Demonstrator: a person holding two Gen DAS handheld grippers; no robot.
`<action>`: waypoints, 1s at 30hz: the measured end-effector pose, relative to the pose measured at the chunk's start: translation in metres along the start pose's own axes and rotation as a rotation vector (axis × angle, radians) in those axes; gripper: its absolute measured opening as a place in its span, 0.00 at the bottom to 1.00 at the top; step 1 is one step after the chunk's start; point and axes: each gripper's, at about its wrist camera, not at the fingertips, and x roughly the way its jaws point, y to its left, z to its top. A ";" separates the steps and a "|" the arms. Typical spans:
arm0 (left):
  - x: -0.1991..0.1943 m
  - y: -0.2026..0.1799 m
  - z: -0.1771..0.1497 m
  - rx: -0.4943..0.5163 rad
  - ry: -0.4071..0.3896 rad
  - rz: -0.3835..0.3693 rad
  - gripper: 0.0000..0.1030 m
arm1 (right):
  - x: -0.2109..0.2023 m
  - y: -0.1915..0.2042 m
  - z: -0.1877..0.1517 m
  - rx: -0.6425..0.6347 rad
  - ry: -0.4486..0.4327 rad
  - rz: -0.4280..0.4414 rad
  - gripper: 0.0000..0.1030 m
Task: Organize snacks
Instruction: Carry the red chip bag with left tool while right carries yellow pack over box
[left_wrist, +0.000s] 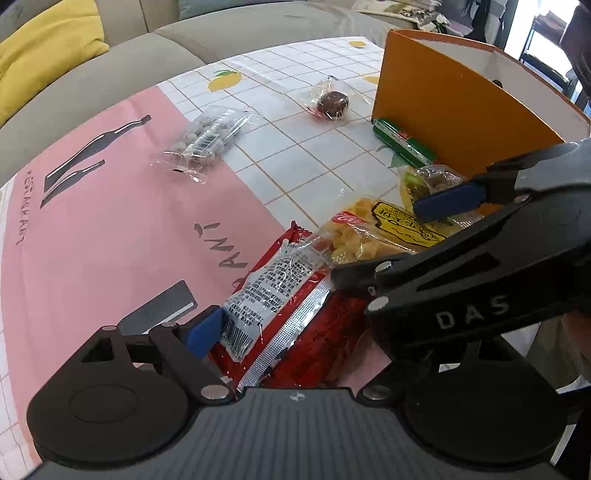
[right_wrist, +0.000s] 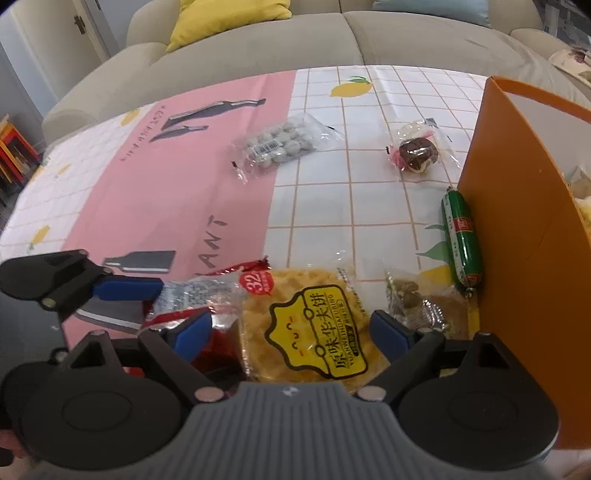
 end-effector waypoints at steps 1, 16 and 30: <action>-0.001 0.000 0.000 -0.005 0.003 0.000 0.93 | 0.000 0.001 0.000 -0.009 -0.001 -0.011 0.76; -0.028 0.019 -0.014 -0.315 0.017 0.026 0.66 | -0.039 0.000 0.000 0.029 -0.036 0.076 0.42; -0.067 0.023 -0.025 -0.417 -0.054 0.023 0.50 | -0.076 -0.019 -0.006 0.111 -0.075 0.148 0.39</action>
